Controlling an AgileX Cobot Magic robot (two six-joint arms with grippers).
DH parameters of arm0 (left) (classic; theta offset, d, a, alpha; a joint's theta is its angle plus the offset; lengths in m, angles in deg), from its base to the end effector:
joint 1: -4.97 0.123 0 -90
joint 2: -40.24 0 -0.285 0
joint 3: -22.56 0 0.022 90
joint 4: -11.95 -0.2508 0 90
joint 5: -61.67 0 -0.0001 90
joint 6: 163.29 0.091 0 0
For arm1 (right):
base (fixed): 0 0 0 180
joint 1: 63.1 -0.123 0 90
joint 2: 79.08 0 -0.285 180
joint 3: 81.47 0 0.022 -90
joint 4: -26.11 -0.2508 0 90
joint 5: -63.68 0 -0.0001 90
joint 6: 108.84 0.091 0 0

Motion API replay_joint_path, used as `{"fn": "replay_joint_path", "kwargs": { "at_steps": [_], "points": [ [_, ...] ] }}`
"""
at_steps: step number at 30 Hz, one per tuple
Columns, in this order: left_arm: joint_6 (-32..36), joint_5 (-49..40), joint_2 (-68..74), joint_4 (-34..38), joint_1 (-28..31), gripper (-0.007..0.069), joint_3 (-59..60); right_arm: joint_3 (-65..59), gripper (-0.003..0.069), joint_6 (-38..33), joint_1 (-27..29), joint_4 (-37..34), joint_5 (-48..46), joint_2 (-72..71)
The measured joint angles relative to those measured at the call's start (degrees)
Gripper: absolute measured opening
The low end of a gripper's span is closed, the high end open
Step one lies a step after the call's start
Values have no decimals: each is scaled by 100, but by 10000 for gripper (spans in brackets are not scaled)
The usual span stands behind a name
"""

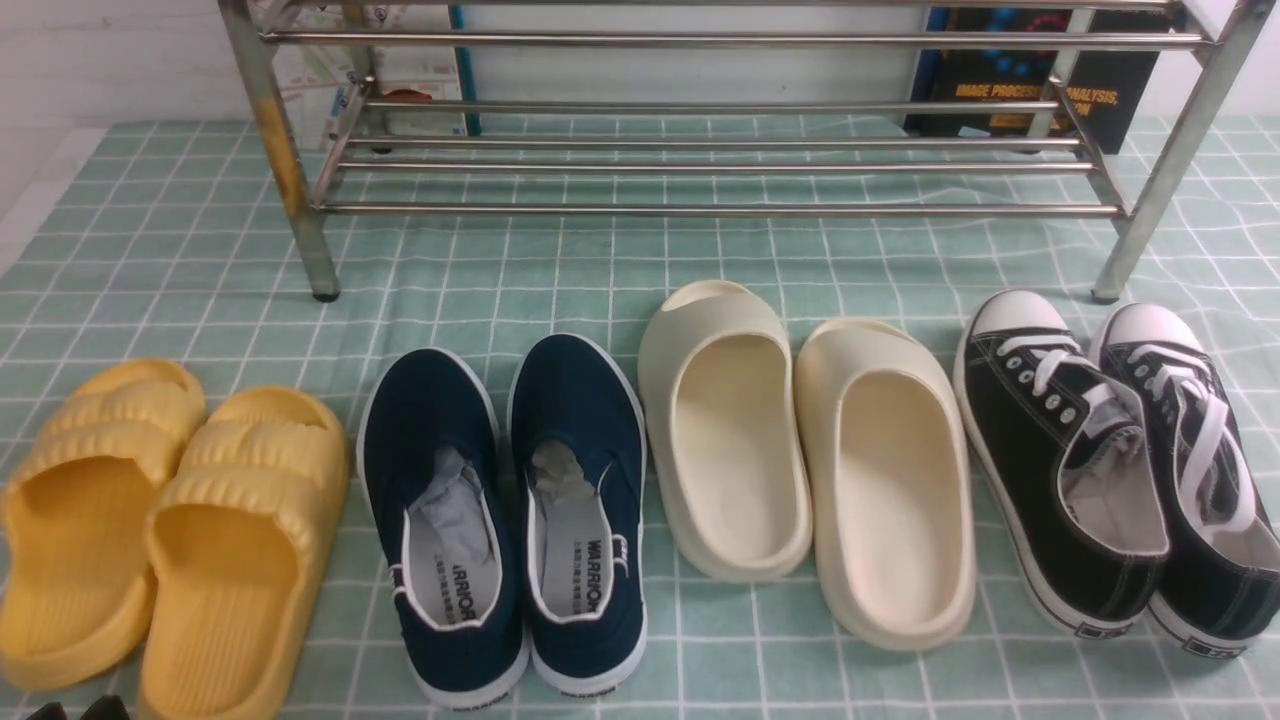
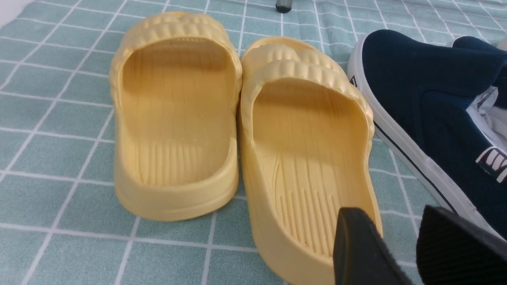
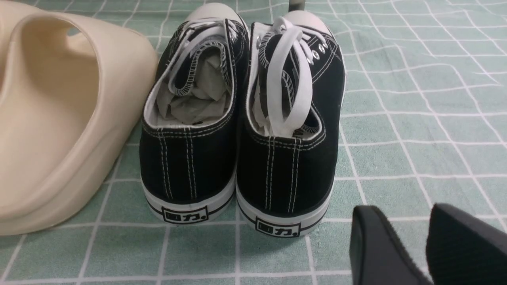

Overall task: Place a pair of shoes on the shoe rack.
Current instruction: Use the left arm to grab the shoe closest to it

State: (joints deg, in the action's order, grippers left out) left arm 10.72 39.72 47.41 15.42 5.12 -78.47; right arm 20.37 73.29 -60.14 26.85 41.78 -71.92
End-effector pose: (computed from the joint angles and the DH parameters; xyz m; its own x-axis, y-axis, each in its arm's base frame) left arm 0.0525 -0.0019 0.1691 -0.3089 -0.1608 -0.9374 -0.0309 0.9868 -0.1591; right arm 0.0522 -0.0031 0.1739 -0.2941 0.0404 -0.9549 0.0637 0.9977 0.0226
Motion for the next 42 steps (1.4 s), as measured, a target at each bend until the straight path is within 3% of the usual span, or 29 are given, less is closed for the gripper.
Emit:
{"fn": "replay_joint_path", "kwargs": {
  "at_steps": [12, 14, 20, 24, 27, 36, 41, 42],
  "points": [
    [-128, 76, 0, 261, 0, 239, 0, 0, 239, 16, 0, 5, 0, 0],
    [-303, 128, 0, 590, 0, 239, 0, 0, 239, 16, 0, 5, 0, 0],
    [-1489, 359, 0, 2443, 0, 239, 0, 0, 239, 27, 0, 0, 0, 0],
    [-2515, 404, 0, 4001, 0, 239, 0, 0, 239, 32, 0, 0, 0, 0],
    [-2698, 412, 0, 4369, 0, 239, 0, 0, 239, 32, 0, 0, 0, 0],
    [-2646, 515, 0, 4560, 0, 239, 0, 0, 239, 32, 0, 0, 0, 0],
    [-1969, 242, 0, 4560, 0, 239, -332, 0, 239, 32, 0, 0, 0, 0],
    [-1514, 98, 0, 4518, 0, 236, -672, 0, 239, 32, 0, 0, 0, 0]
  ]
}}
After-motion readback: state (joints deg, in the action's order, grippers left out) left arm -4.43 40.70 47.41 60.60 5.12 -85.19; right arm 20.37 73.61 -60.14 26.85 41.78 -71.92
